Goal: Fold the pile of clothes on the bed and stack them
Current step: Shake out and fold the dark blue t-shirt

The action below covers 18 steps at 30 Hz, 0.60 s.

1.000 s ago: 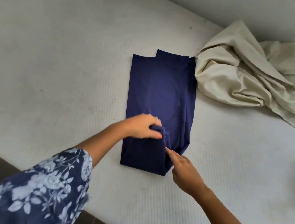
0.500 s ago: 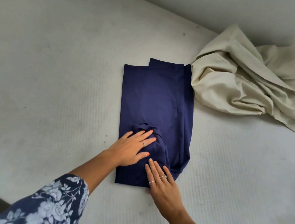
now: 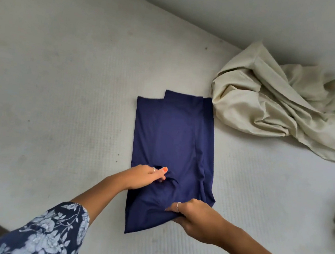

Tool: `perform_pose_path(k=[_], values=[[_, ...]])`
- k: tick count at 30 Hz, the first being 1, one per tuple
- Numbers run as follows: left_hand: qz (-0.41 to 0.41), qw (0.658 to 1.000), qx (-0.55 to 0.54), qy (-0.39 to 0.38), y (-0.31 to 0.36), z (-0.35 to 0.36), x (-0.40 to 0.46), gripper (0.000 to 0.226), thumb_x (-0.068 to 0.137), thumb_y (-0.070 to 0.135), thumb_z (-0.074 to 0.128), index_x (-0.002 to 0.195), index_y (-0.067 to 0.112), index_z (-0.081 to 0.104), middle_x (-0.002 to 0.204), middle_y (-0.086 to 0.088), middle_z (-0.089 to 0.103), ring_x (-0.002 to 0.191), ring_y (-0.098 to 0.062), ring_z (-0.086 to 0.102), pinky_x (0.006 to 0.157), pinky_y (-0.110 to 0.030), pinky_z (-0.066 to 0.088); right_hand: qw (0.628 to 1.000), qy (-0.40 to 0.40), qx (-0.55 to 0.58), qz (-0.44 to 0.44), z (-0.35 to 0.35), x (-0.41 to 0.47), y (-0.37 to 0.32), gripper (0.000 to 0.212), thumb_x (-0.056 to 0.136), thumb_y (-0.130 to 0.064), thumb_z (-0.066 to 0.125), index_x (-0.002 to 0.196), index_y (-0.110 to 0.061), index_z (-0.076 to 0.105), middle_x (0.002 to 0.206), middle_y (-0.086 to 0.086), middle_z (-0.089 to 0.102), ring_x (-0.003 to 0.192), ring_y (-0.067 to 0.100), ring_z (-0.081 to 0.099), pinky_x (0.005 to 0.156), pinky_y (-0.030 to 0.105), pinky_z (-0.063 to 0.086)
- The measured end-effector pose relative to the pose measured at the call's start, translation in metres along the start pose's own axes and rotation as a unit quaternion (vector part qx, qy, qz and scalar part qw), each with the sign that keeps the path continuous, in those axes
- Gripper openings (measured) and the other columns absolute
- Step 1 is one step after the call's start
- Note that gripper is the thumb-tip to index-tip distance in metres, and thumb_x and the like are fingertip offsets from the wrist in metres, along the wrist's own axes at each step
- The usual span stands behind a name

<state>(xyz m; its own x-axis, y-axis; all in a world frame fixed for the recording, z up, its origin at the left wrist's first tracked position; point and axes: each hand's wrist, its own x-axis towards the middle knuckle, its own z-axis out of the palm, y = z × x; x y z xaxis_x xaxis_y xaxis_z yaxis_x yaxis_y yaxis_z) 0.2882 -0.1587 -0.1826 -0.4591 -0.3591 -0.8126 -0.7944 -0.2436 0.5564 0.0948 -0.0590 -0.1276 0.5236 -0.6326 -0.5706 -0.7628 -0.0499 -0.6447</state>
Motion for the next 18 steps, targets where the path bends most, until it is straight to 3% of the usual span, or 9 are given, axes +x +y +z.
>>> perform_pose_path(k=[3,5,7,10,12,13,15,17,18], values=[[-0.050,0.995,-0.072,-0.050,-0.012,0.009,-0.004,0.070,0.087,0.076,0.018,0.094,0.037,0.075,0.099,0.021,0.071,0.114,0.000,0.054,0.115,-0.037,0.025,0.997,-0.039,0.072,-0.008,-0.024,-0.002,-0.010,0.019,0.097,-0.023,0.052,0.109,-0.016,0.064,0.098,-0.001,0.068,0.085,0.014,0.060,0.079,0.028,0.046],[-0.068,0.987,-0.127,-0.070,-0.016,0.009,-0.009,0.077,0.088,0.074,0.012,0.098,0.032,0.076,0.103,0.018,0.070,0.116,-0.003,0.053,0.115,-0.033,0.024,0.995,-0.077,0.070,-0.009,-0.046,0.010,-0.011,0.019,0.096,-0.022,0.053,0.106,-0.012,0.065,0.096,0.003,0.068,0.086,0.015,0.059,0.081,0.031,0.045],[-0.085,0.963,-0.246,-0.068,-0.020,0.004,-0.014,0.075,0.091,0.070,0.015,0.106,0.025,0.073,0.112,0.009,0.068,0.112,-0.009,0.056,0.107,-0.026,0.033,0.994,-0.091,0.047,-0.024,-0.080,0.035,-0.007,0.023,0.093,-0.026,0.055,0.103,-0.008,0.067,0.096,0.005,0.068,0.087,0.015,0.060,0.085,0.033,0.046],[-0.083,0.869,-0.487,-0.010,-0.033,-0.009,-0.010,0.060,0.091,0.068,0.028,0.114,0.025,0.063,0.120,-0.003,0.066,0.110,-0.021,0.060,0.098,-0.038,0.045,1.000,0.006,-0.002,-0.004,-0.140,0.087,0.012,0.026,0.092,-0.026,0.058,0.110,-0.011,0.068,0.105,0.003,0.069,0.095,0.011,0.061,0.088,0.026,0.044],[-0.054,0.839,-0.541,-0.011,-0.043,-0.017,-0.005,0.068,0.086,0.075,0.018,0.121,0.031,0.056,0.125,0.003,0.062,0.116,-0.019,0.057,0.100,-0.039,0.042,0.993,0.098,-0.038,0.063,-0.172,0.114,0.031,0.030,0.091,-0.024,0.059,0.121,-0.017,0.062,0.112,0.000,0.068,0.103,0.015,0.062,0.089,0.024,0.043],[-0.050,0.840,-0.540,-0.014,-0.047,-0.018,-0.003,0.070,0.083,0.078,0.019,0.124,0.032,0.052,0.127,0.005,0.060,0.117,-0.017,0.056,0.102,-0.038,0.040,0.985,0.126,-0.053,0.102,-0.179,0.121,0.042,0.036,0.091,-0.027,0.059,0.126,-0.019,0.057,0.117,0.000,0.066,0.107,0.018,0.061,0.091,0.026,0.044],[-0.071,0.857,-0.510,0.009,-0.048,-0.018,-0.001,0.075,0.077,0.079,0.040,0.132,0.028,0.049,0.134,0.005,0.055,0.122,-0.016,0.053,0.108,-0.038,0.037,0.974,0.124,-0.095,0.165,-0.173,0.122,0.057,0.045,0.090,-0.035,0.058,0.132,-0.019,0.052,0.128,0.002,0.060,0.116,0.023,0.056,0.098,0.032,0.043],[-0.079,0.884,-0.456,0.058,-0.042,-0.013,0.001,0.073,0.078,0.065,0.061,0.135,0.022,0.047,0.137,0.016,0.046,0.126,-0.012,0.047,0.110,-0.038,0.035,0.968,0.094,-0.130,0.193,-0.142,0.112,0.066,0.052,0.090,-0.042,0.056,0.137,-0.020,0.047,0.137,0.003,0.053,0.122,0.026,0.051,0.102,0.037,0.041],[-0.082,0.894,-0.431,0.093,-0.036,-0.009,0.002,0.060,0.082,0.054,0.063,0.131,0.021,0.049,0.129,0.020,0.046,0.122,-0.009,0.048,0.107,-0.033,0.037,0.965,0.102,-0.133,0.204,-0.122,0.104,0.068,0.055,0.091,-0.045,0.054,0.139,-0.021,0.043,0.142,0.002,0.047,0.125,0.027,0.047,0.103,0.039,0.039]])
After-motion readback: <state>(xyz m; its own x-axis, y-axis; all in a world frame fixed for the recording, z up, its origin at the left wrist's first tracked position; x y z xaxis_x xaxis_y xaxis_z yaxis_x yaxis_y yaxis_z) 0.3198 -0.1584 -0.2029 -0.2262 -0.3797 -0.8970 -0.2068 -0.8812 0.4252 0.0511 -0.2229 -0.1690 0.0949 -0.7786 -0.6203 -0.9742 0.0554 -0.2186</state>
